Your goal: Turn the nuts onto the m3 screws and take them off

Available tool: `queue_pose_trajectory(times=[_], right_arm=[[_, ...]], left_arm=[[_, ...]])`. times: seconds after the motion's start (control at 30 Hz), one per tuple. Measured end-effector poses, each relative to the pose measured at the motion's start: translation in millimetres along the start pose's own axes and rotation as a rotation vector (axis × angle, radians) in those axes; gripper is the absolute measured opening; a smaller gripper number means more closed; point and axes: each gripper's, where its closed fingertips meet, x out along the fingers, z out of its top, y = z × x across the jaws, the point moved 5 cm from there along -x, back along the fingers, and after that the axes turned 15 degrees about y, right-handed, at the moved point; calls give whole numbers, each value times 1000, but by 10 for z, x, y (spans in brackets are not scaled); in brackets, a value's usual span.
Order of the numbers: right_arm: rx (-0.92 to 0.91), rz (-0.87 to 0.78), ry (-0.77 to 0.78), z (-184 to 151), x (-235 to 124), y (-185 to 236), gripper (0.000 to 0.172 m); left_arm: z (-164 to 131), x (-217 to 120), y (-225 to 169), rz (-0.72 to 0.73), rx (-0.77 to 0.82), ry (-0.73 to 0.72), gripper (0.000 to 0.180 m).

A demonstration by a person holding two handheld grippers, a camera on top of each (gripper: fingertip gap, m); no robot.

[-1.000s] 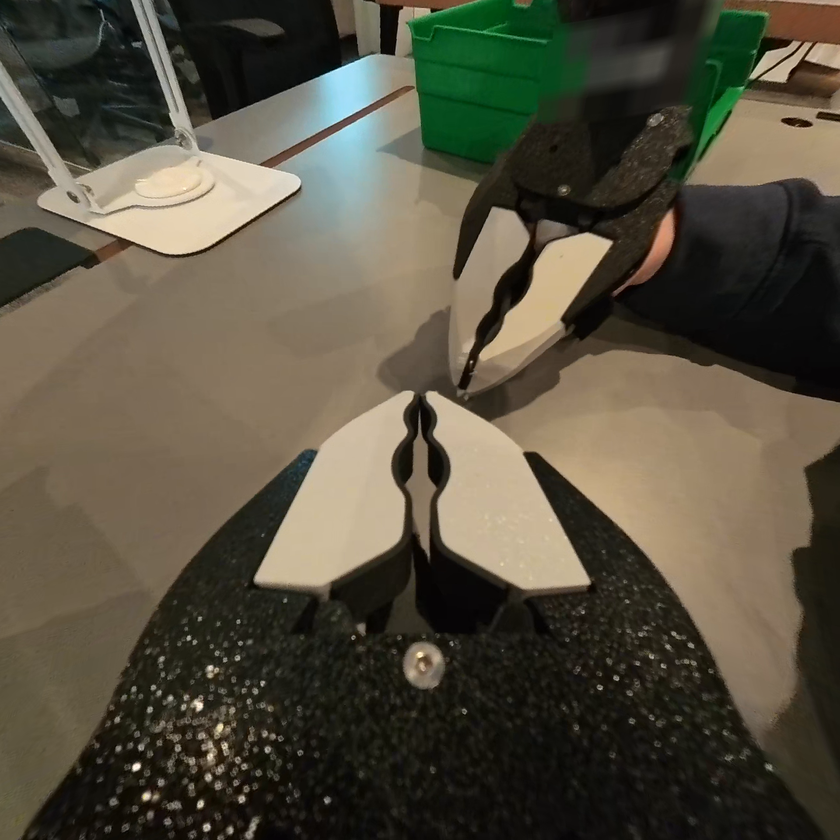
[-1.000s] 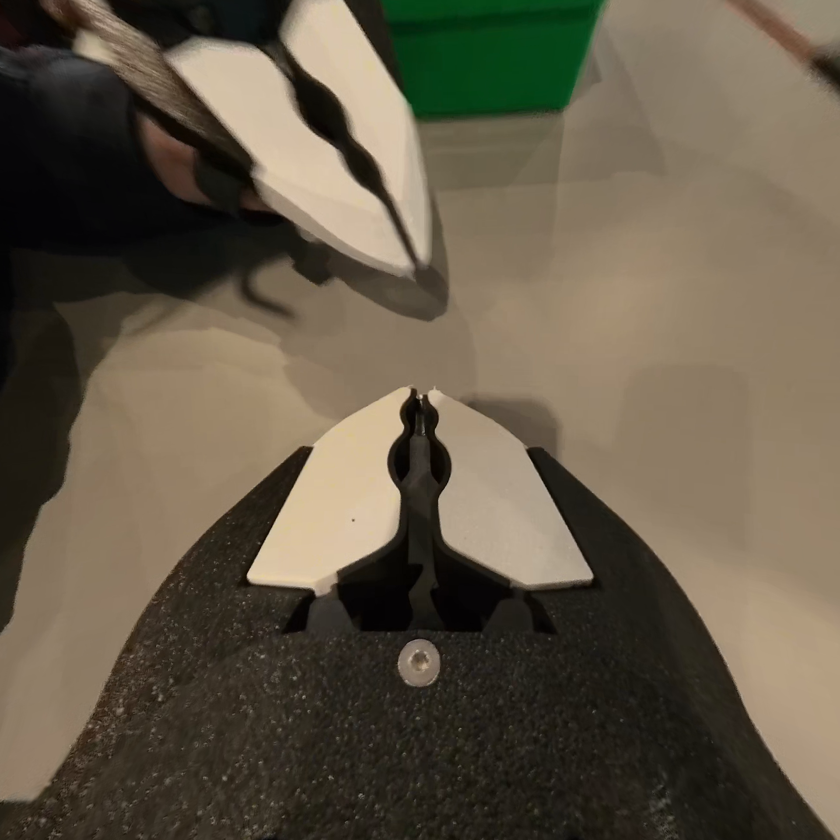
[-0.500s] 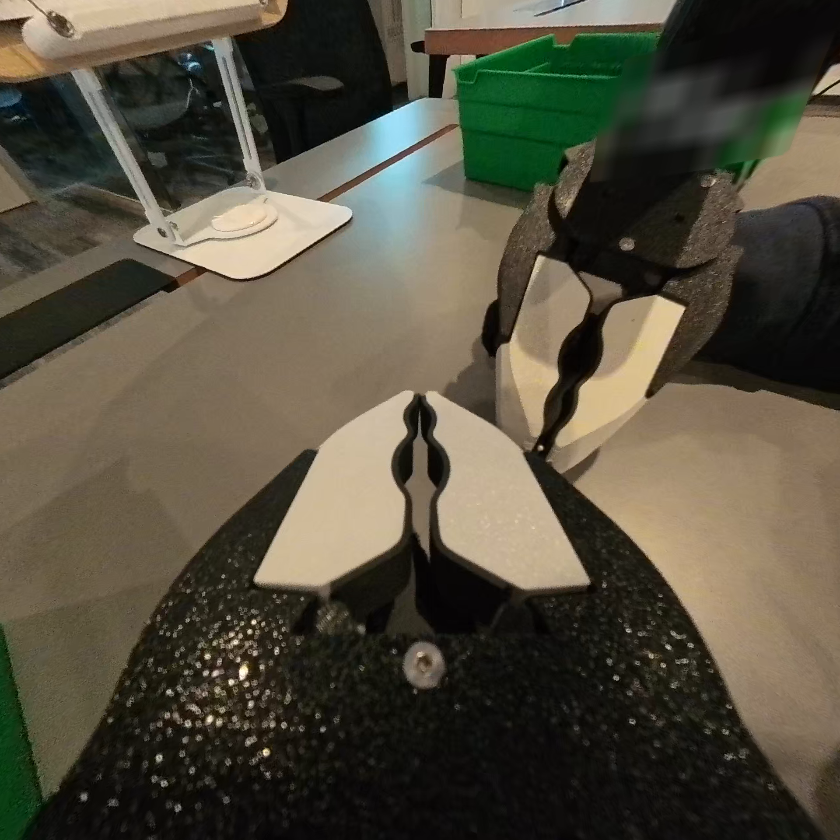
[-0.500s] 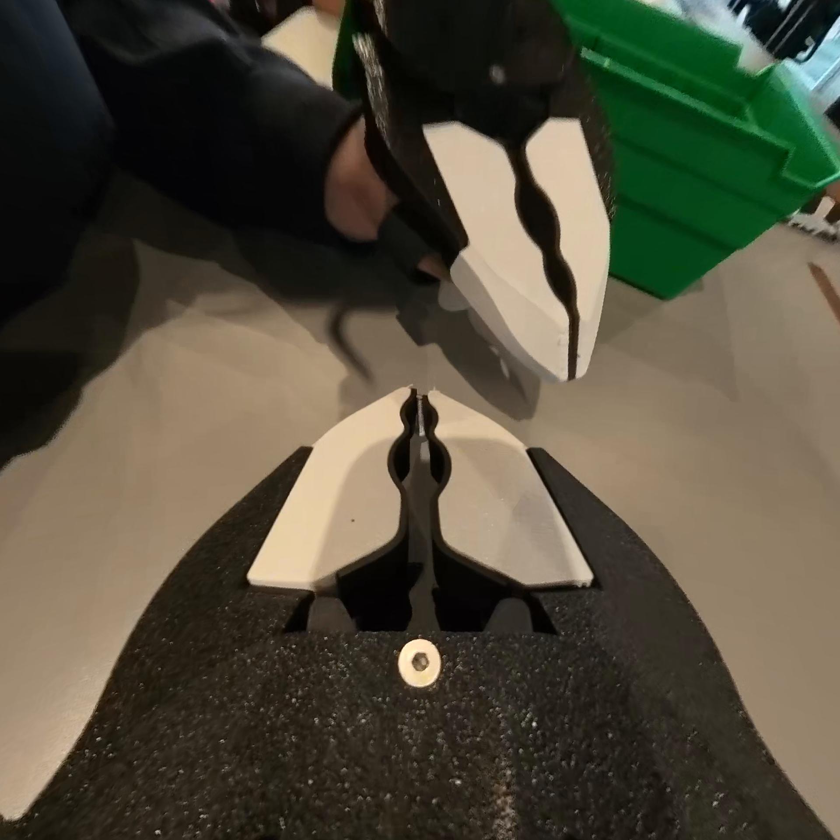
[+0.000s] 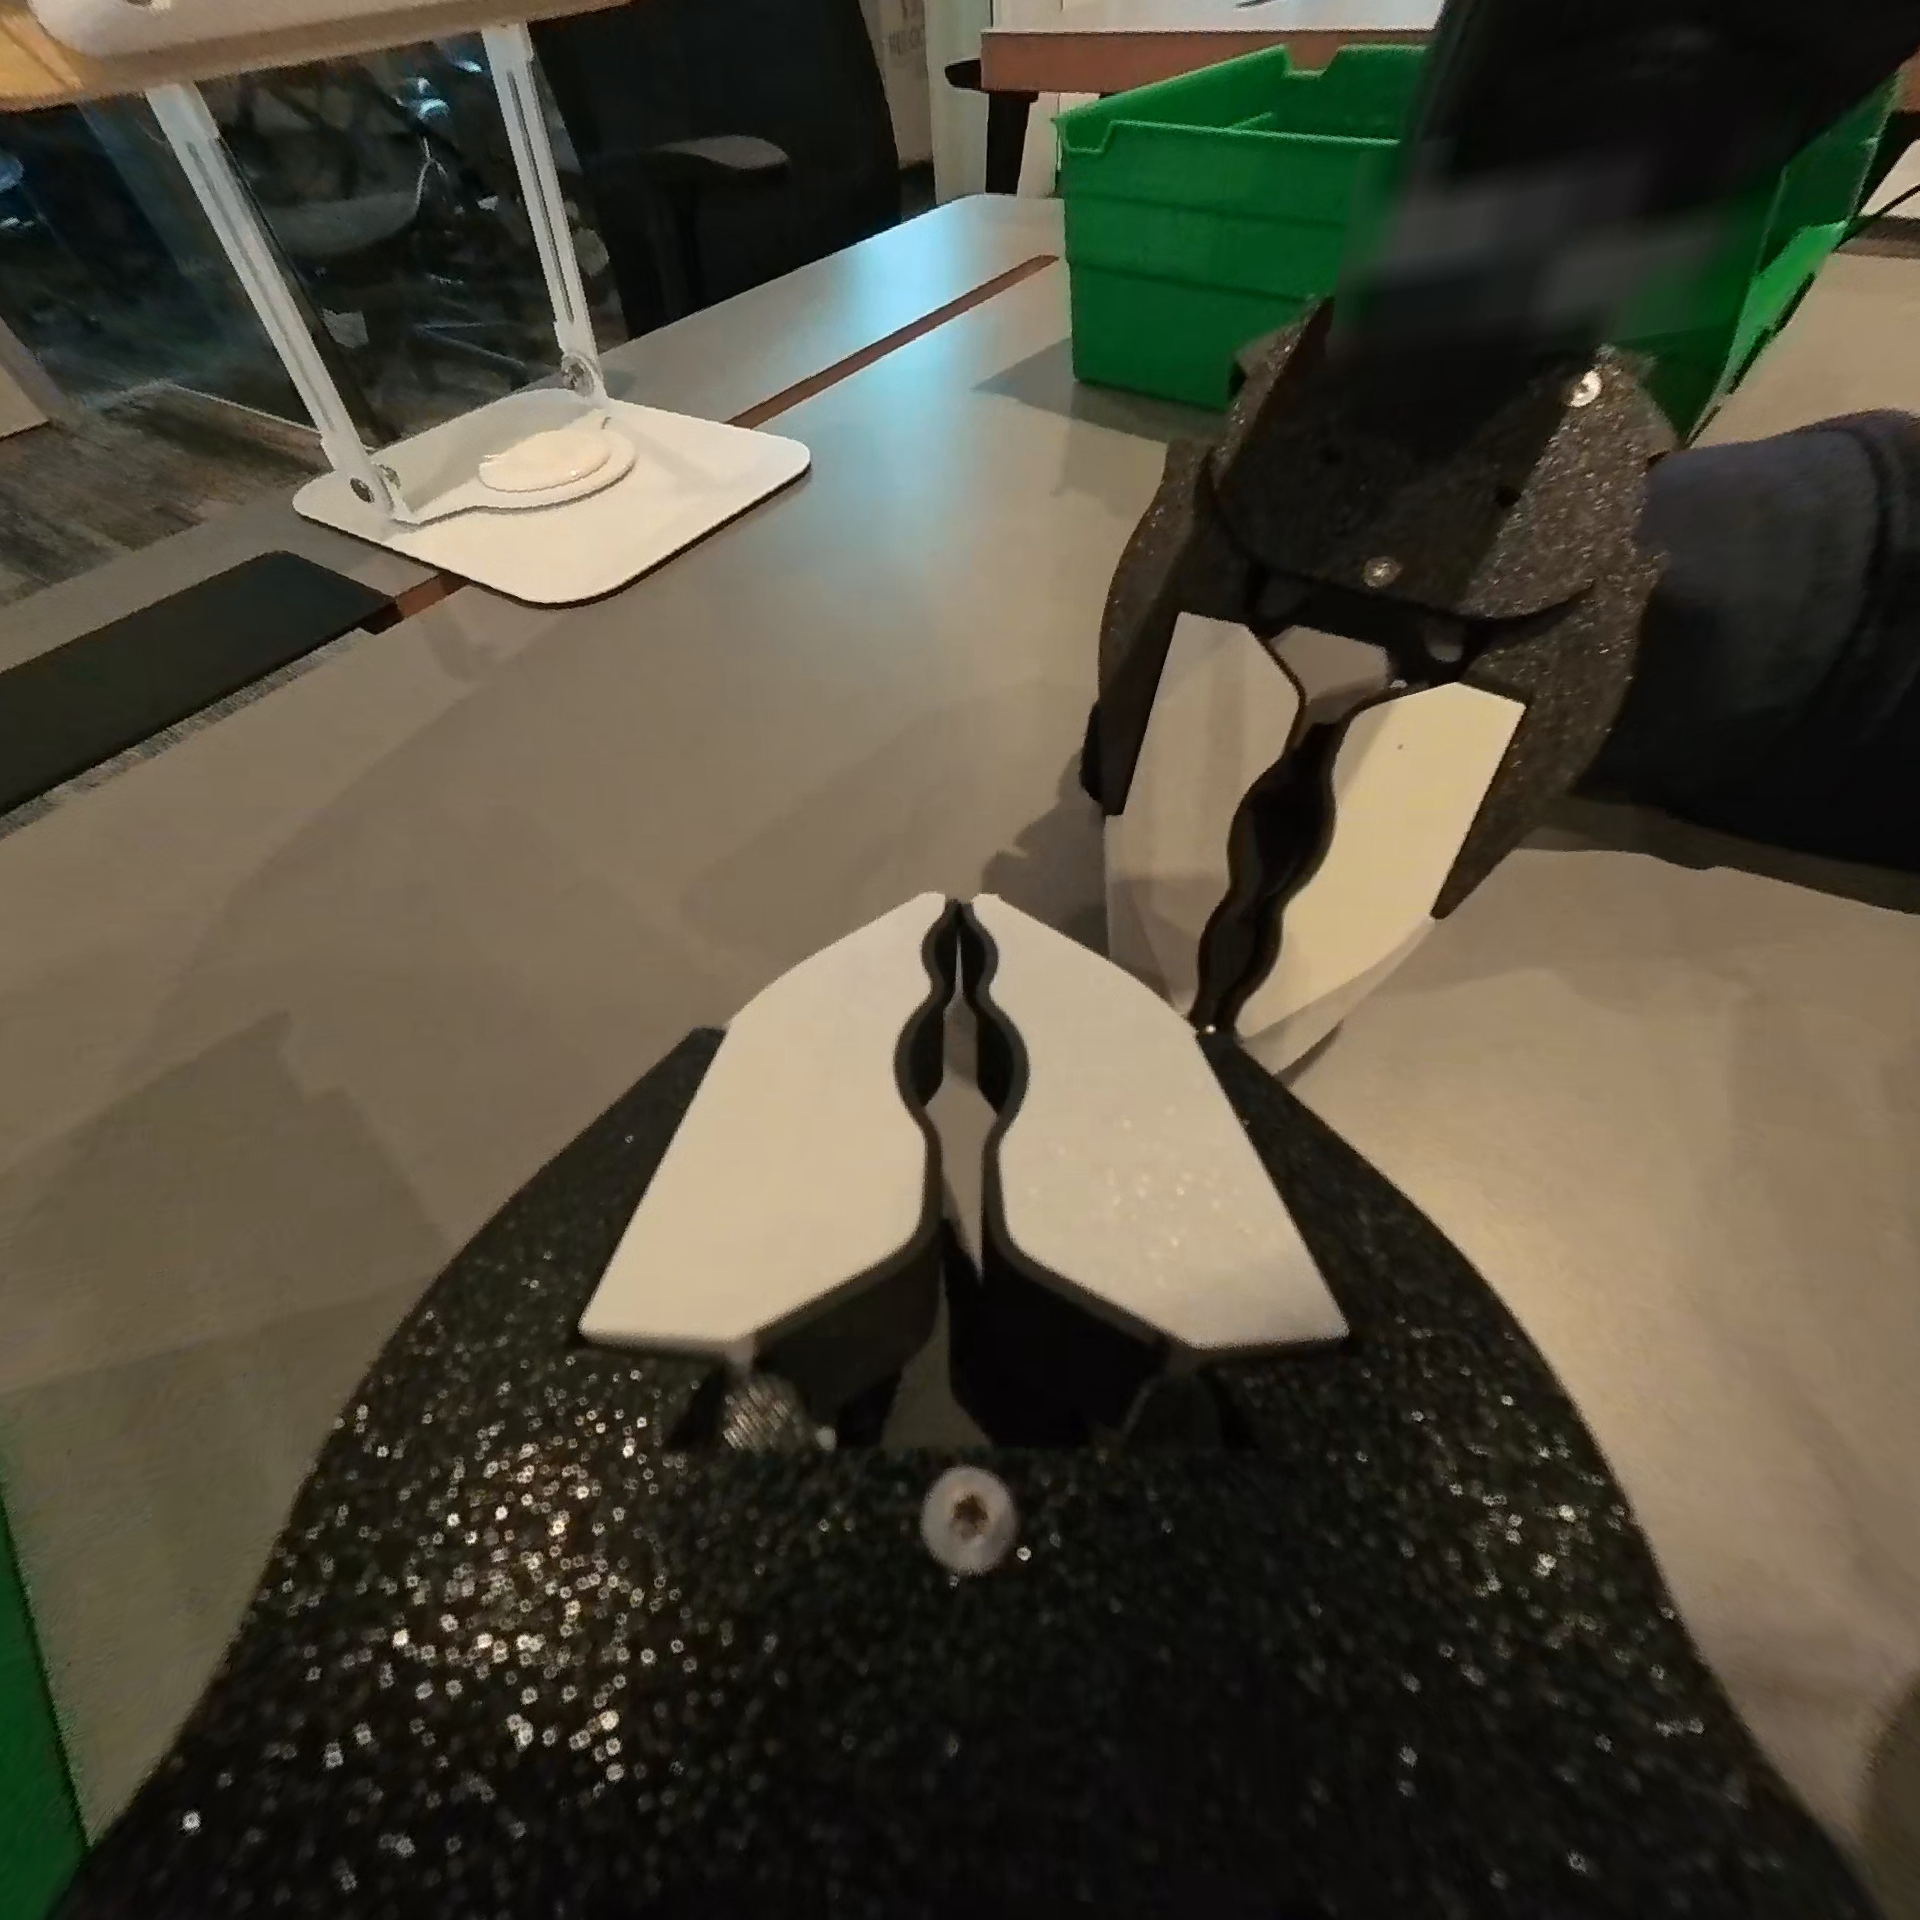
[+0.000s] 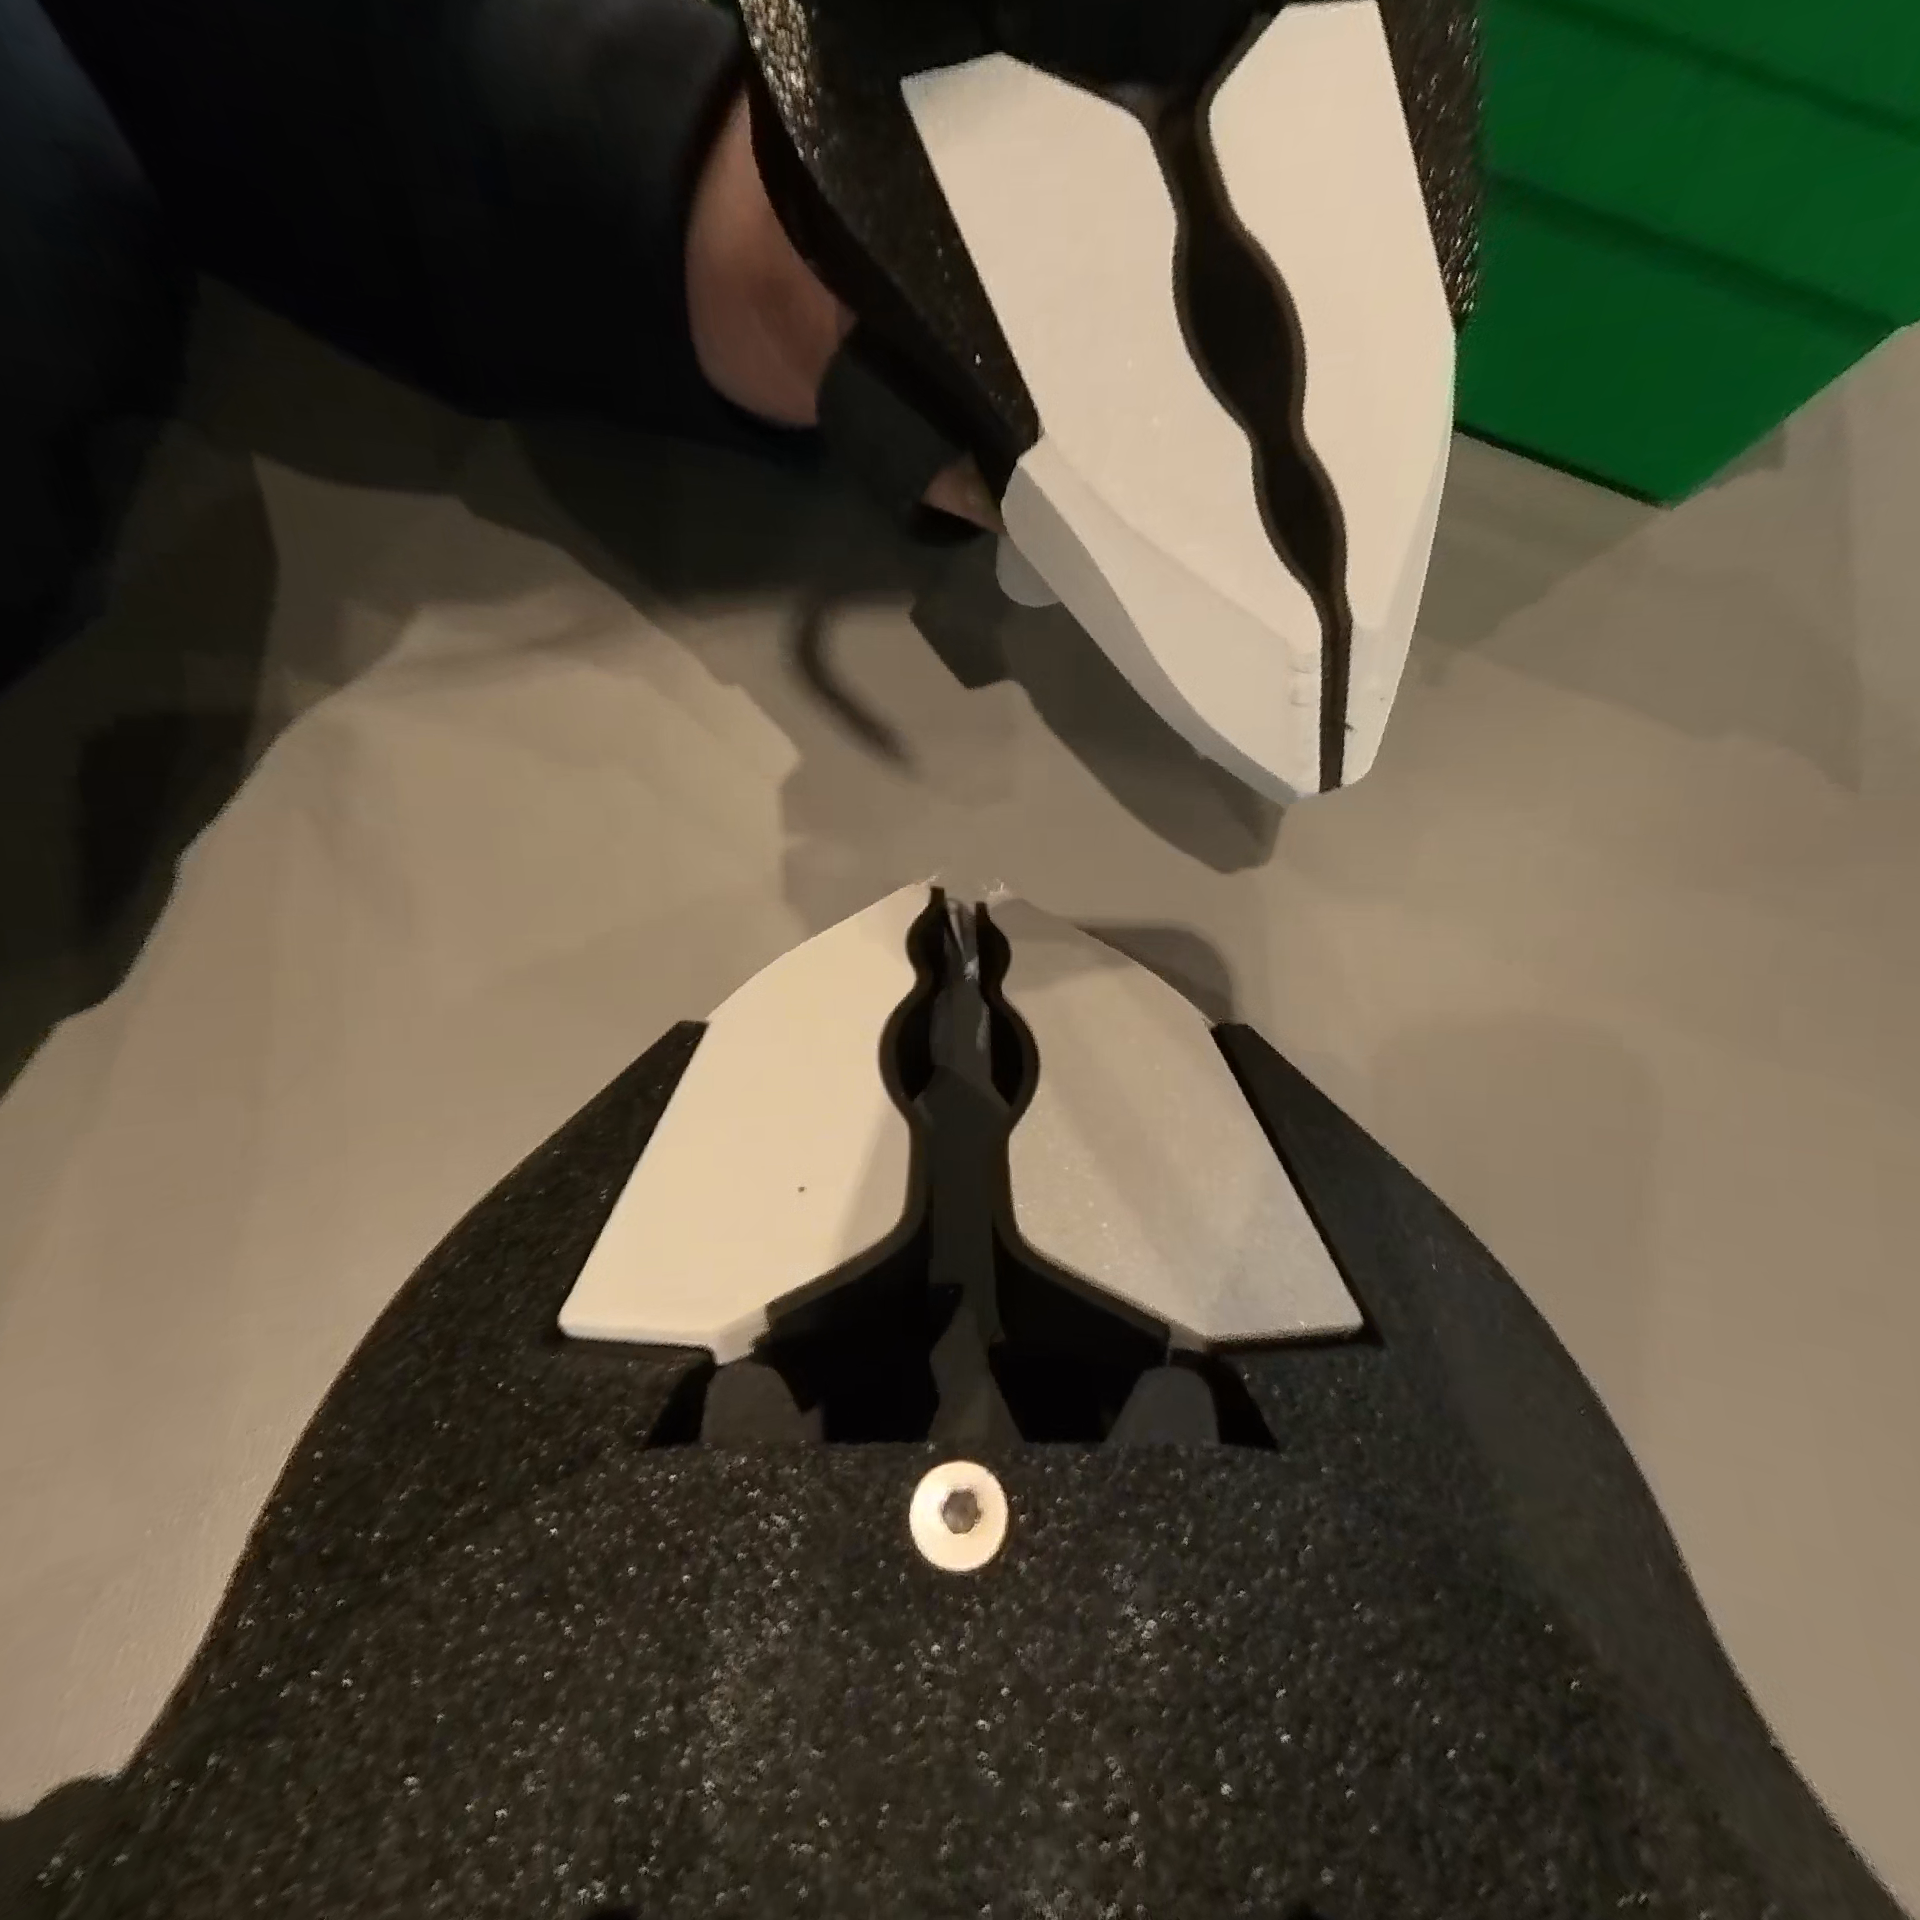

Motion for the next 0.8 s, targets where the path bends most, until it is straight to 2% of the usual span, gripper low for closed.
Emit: queue_pose_trajectory(times=[0.27, 0.67, 0.8], right_arm=[[34, 15, 13, -32, -4, -20, 14], [50, 9, 38, -46, 30, -38, 13], [114, -17, -49, -40, -86, -66, 13]], left_arm=[[-9, 5, 1, -5, -2, 5, 0], [-21, 33, -13, -20, 0, 15, 0], [-20, 33, -27, -31, 10, 12, 0]])
